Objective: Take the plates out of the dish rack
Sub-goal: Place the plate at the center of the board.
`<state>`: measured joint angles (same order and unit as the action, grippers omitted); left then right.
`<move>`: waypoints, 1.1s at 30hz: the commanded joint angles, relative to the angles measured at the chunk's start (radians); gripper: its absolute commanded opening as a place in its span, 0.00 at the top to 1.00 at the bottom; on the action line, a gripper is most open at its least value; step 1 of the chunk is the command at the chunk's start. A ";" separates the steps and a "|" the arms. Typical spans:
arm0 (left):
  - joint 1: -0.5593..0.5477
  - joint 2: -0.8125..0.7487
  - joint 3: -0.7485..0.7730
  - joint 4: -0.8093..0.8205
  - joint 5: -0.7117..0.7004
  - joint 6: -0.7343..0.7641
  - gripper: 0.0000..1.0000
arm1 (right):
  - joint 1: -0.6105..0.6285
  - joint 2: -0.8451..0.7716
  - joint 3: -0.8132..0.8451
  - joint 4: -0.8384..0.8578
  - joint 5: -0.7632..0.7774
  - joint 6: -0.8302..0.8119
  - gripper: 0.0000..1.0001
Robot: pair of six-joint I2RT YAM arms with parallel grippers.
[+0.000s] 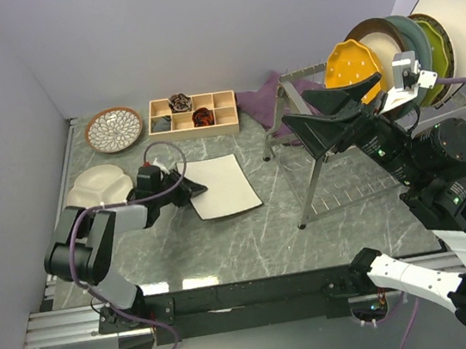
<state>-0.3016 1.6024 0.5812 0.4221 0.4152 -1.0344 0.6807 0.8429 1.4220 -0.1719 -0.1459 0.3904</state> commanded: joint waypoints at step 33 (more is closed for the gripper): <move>-0.036 0.245 0.330 -0.222 -0.326 0.177 0.51 | 0.003 -0.030 -0.011 0.054 -0.021 -0.047 0.00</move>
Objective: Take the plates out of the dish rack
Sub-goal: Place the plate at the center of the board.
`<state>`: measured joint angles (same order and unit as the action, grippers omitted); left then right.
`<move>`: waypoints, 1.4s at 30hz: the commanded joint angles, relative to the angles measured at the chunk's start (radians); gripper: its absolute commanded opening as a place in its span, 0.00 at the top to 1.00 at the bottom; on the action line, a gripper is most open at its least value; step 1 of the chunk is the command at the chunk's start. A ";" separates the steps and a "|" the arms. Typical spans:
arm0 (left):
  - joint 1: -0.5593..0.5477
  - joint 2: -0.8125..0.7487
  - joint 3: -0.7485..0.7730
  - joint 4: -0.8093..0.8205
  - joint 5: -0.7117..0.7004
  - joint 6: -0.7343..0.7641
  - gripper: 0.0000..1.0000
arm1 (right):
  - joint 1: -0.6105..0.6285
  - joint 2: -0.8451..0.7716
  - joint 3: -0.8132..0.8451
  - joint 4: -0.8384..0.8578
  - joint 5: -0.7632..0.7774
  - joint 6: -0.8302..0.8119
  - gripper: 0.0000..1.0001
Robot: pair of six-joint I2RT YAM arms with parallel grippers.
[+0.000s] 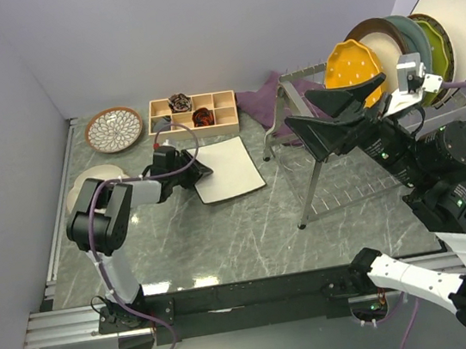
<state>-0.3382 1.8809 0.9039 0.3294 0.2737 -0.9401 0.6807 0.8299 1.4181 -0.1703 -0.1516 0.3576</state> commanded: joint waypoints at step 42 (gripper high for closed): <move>-0.116 -0.014 0.125 -0.273 -0.364 0.077 0.43 | 0.003 0.015 0.034 -0.011 0.023 -0.035 0.00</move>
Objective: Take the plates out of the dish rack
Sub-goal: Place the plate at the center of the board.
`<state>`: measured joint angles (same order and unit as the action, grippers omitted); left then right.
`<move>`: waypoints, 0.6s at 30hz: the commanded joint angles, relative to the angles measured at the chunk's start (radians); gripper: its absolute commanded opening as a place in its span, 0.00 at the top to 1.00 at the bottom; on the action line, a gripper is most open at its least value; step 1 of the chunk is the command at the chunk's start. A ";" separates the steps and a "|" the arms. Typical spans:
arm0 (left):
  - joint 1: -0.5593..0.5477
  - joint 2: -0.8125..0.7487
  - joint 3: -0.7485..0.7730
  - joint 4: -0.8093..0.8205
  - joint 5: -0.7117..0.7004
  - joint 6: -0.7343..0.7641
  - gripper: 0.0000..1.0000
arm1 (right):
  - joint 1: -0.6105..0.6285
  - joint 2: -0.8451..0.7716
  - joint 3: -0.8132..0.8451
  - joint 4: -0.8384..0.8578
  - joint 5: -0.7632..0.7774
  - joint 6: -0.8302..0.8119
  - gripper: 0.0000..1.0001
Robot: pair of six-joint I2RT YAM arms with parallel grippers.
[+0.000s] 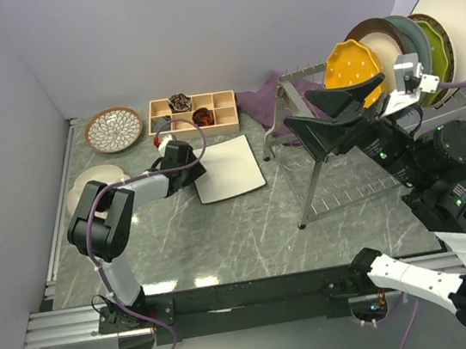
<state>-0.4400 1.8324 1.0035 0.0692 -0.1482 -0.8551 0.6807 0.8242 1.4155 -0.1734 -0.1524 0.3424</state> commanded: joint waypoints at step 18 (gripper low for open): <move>-0.011 -0.278 -0.038 -0.146 -0.016 0.034 0.01 | 0.003 0.188 0.287 -0.308 0.374 -0.138 0.00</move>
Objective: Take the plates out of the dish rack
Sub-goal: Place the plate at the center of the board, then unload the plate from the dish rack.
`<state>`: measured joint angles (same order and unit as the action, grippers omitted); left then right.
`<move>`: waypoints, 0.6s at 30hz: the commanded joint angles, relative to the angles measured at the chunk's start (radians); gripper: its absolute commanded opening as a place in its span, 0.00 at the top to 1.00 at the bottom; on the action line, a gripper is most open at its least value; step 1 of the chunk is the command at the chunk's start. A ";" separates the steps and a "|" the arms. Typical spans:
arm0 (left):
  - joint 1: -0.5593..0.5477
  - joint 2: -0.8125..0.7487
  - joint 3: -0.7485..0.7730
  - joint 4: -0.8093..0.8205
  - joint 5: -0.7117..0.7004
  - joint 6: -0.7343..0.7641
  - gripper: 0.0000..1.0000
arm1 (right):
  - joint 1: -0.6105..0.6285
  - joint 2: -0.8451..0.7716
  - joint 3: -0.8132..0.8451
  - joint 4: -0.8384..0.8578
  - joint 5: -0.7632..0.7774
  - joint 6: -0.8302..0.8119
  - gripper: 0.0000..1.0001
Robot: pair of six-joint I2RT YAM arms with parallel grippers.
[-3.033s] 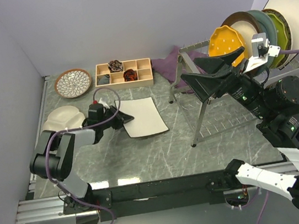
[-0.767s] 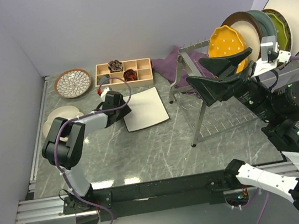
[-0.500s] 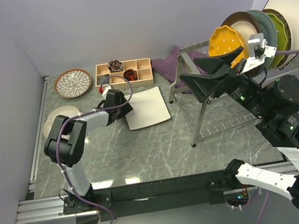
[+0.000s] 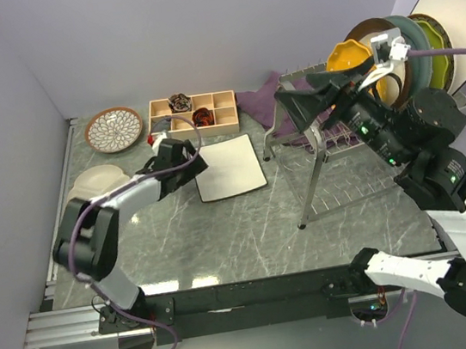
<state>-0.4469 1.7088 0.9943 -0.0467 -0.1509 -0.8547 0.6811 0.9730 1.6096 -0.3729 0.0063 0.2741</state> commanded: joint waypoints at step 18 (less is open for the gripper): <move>-0.184 -0.652 -0.233 0.004 0.200 0.189 0.00 | -0.032 0.237 0.349 -0.354 0.862 -0.242 0.06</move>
<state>-0.6151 1.1130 0.8005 -0.0685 0.0307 -0.6907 0.6712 1.2453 1.9461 -0.7322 0.6998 0.0788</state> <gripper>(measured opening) 0.994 0.965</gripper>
